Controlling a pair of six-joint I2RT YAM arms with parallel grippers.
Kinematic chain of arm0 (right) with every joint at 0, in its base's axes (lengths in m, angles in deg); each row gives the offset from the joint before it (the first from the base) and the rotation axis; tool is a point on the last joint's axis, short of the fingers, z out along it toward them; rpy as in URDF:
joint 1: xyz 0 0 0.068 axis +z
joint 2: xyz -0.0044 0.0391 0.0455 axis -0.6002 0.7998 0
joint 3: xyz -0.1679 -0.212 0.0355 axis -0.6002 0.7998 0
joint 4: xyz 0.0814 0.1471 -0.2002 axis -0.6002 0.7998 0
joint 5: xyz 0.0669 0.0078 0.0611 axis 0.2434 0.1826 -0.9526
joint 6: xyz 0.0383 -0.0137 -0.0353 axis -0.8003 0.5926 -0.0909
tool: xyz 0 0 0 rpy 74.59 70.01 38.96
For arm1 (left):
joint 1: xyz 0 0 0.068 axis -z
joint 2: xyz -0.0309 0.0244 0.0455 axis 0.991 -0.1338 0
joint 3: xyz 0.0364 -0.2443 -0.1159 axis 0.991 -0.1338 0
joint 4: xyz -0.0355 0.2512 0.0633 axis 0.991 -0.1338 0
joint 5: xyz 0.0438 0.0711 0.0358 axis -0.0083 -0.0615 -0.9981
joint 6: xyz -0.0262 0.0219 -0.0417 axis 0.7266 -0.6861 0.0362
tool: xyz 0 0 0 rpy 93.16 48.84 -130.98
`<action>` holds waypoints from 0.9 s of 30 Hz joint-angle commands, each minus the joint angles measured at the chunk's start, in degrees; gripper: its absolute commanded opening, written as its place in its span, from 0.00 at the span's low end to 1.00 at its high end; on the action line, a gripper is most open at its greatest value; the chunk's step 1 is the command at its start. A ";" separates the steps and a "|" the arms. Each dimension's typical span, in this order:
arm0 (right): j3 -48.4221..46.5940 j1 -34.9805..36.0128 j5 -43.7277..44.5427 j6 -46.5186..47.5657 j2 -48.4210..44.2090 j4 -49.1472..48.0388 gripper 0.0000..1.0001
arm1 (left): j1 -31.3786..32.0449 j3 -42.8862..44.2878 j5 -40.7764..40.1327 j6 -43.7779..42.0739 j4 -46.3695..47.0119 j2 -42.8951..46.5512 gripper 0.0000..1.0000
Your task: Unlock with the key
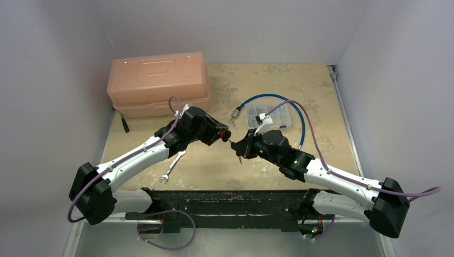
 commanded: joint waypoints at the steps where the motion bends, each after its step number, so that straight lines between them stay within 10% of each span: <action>1: -3.44 0.18 1.69 -0.09 0.74 -2.10 0.00 | -0.19 0.05 0.25 -0.46 2.98 1.43 0.00; 27: -9.57 0.22 1.49 -4.60 4.58 2.98 0.00 | -0.12 1.88 -3.09 -1.66 2.22 1.59 0.00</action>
